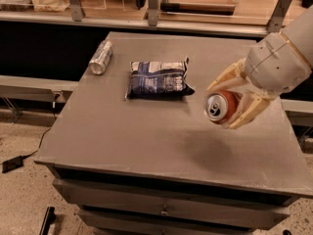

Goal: Place coke can upright

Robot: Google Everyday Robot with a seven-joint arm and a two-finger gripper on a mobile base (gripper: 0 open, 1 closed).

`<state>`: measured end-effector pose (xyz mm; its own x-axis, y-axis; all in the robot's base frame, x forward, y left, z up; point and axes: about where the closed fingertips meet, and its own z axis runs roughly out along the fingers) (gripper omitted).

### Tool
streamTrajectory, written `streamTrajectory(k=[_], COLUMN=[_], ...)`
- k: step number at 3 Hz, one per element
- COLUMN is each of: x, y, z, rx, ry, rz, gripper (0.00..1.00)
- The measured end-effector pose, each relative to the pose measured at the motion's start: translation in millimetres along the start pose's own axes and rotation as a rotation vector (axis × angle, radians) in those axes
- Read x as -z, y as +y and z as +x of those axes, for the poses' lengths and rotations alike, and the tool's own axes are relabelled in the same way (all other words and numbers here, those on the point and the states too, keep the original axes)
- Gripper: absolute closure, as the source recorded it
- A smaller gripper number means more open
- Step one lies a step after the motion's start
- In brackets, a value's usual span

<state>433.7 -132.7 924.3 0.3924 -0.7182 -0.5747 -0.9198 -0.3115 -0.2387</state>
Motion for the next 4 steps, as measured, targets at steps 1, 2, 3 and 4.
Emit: streamTrajectory(k=[1,2,3,4], x=[1.4,4.2,3.5,4.4], y=[-8.6,-20.3,-22.1,-29.1], z=[-14.8,-34.9,-35.6,-56.5], rx=[0.084,0.092,0.088,-0.008], ry=[-0.288,-0.416,-0.422,-0.575], rz=[0.007,0.037,0.047,0.216], gripper=[1.00,1.00,1.00,1.00])
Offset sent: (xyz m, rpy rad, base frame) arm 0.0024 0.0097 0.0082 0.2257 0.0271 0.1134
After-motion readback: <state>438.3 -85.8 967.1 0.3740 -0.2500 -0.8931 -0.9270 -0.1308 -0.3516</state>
